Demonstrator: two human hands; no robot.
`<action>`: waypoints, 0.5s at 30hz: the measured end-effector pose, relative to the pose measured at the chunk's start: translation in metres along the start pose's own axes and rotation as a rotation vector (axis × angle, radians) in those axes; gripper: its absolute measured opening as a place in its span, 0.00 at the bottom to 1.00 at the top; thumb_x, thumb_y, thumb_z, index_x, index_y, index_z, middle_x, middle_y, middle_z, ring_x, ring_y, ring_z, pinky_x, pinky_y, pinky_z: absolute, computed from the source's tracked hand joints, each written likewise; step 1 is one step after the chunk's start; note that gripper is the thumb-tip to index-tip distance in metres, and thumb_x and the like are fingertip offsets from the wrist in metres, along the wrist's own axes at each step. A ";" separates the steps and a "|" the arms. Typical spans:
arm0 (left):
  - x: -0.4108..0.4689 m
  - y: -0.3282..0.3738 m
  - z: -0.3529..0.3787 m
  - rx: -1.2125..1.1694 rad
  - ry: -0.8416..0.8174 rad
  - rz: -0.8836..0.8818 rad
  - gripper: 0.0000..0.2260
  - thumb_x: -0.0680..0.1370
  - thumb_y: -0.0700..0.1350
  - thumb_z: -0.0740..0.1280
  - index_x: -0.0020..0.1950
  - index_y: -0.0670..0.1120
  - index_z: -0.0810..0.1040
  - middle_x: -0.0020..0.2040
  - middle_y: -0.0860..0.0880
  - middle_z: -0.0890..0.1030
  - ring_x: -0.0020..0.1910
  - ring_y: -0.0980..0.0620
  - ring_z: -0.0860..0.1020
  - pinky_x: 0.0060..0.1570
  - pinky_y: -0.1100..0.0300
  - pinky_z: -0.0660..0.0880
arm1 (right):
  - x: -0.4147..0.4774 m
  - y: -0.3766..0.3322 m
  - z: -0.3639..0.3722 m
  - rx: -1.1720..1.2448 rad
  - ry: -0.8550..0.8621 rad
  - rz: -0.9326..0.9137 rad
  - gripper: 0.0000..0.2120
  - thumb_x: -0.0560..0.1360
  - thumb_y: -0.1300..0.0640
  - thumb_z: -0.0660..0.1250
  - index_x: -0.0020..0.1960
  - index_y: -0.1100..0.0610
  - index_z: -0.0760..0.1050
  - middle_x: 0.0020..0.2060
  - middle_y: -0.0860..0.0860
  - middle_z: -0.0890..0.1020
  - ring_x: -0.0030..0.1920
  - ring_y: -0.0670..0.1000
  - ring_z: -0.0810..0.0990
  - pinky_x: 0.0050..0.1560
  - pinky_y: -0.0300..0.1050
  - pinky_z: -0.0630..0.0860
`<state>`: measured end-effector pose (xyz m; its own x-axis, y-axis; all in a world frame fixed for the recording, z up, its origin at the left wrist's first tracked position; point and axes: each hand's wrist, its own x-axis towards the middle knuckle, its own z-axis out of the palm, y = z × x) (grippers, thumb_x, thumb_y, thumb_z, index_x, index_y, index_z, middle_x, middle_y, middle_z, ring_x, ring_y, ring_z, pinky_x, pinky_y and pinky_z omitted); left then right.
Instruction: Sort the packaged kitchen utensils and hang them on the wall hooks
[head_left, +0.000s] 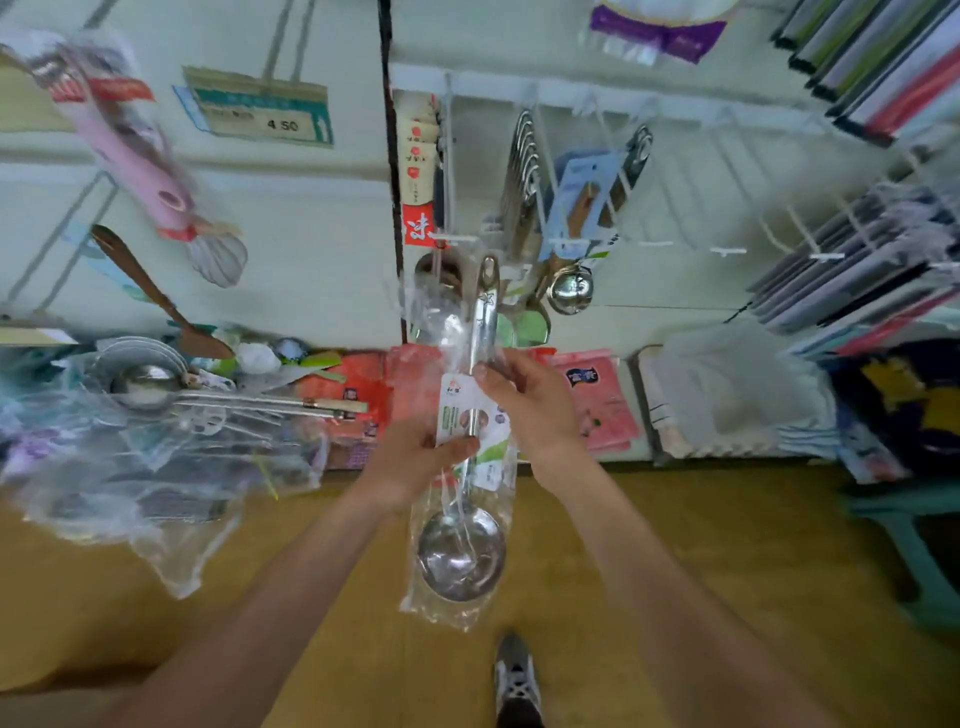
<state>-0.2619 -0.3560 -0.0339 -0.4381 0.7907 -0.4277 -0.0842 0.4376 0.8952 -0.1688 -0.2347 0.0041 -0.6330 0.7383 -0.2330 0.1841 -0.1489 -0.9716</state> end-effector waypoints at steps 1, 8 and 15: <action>0.006 0.002 0.015 0.014 -0.017 -0.002 0.01 0.75 0.47 0.72 0.46 0.52 0.82 0.39 0.56 0.85 0.38 0.58 0.83 0.38 0.65 0.77 | 0.000 0.004 -0.016 0.018 0.018 0.007 0.04 0.76 0.61 0.71 0.47 0.53 0.81 0.41 0.48 0.82 0.40 0.40 0.79 0.42 0.33 0.76; 0.045 0.026 0.102 0.113 -0.089 0.040 0.06 0.77 0.46 0.71 0.50 0.46 0.83 0.44 0.50 0.86 0.41 0.56 0.84 0.47 0.56 0.81 | 0.007 0.020 -0.110 0.056 0.143 -0.017 0.07 0.76 0.64 0.70 0.49 0.53 0.81 0.37 0.41 0.84 0.40 0.38 0.81 0.41 0.30 0.74; 0.087 0.048 0.158 0.085 -0.119 0.045 0.05 0.77 0.47 0.70 0.52 0.51 0.83 0.46 0.54 0.85 0.44 0.56 0.83 0.48 0.59 0.79 | 0.027 0.022 -0.175 0.094 0.154 -0.113 0.08 0.77 0.65 0.68 0.50 0.54 0.81 0.38 0.42 0.83 0.42 0.43 0.80 0.45 0.35 0.75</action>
<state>-0.1625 -0.1985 -0.0476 -0.3300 0.8532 -0.4039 0.0118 0.4315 0.9020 -0.0500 -0.1033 -0.0167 -0.5222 0.8442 -0.1205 0.0433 -0.1149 -0.9924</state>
